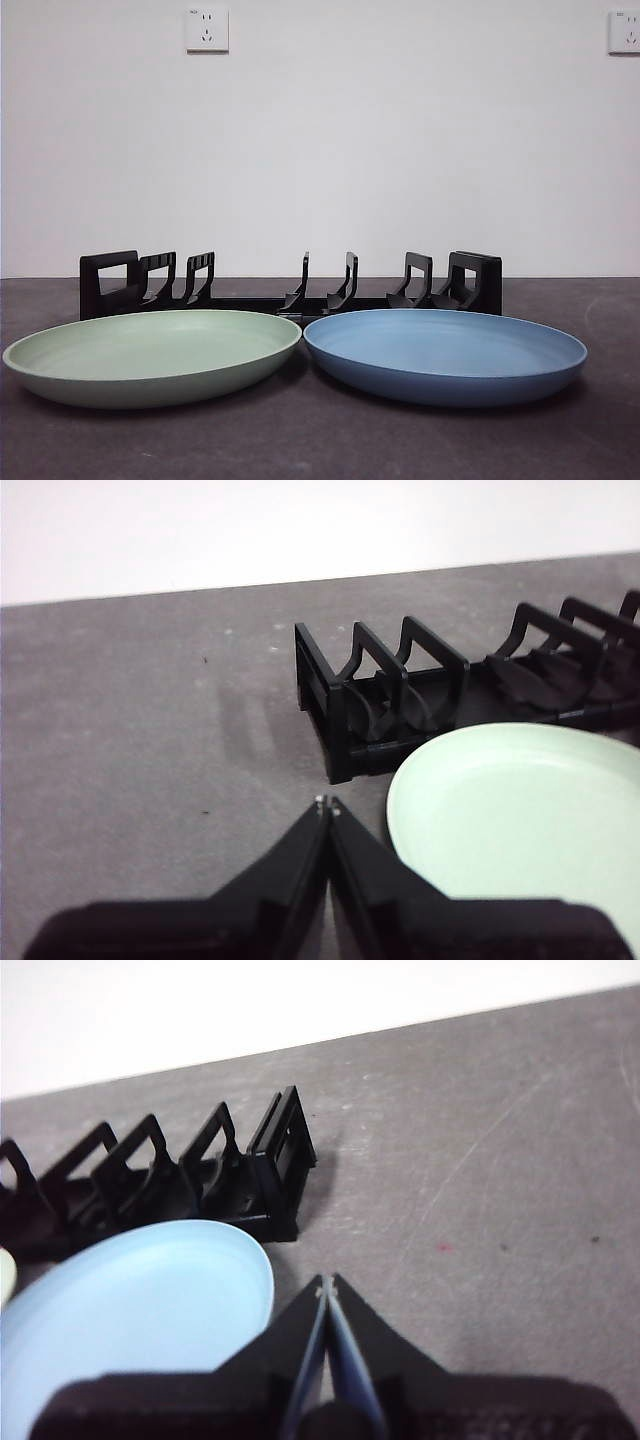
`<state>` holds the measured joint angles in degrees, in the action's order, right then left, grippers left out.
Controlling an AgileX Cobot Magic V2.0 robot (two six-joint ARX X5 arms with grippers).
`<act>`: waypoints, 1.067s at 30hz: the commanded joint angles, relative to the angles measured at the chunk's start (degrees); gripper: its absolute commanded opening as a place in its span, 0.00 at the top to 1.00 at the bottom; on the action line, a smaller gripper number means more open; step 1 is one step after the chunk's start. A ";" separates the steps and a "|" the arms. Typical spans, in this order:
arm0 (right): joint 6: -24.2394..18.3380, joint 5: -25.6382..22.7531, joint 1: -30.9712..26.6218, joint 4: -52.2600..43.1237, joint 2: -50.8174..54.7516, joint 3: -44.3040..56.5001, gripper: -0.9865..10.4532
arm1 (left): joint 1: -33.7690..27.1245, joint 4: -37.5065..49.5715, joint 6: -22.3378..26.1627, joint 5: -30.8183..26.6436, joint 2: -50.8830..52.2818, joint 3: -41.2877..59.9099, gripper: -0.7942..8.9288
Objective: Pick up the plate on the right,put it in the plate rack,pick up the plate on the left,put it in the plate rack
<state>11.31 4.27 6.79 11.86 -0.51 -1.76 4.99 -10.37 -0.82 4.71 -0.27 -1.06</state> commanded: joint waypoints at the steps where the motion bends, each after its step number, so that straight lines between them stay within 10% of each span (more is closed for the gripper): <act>1: 7.74 -0.07 0.17 -0.26 0.02 0.83 0.91 | -0.15 0.50 -7.43 0.20 0.15 0.87 0.92; 16: 11.37 1.20 0.11 -0.28 -6.56 -4.42 0.92 | -0.15 0.76 -14.64 6.14 -2.69 -5.46 0.92; 32: 5.49 5.75 0.07 0.81 -36.70 -21.77 0.92 | -0.09 0.42 -14.21 16.72 -31.02 -21.05 0.92</act>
<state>18.48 9.45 6.79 12.62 -36.14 -23.03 4.99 -9.98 -15.09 19.92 -29.78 -21.76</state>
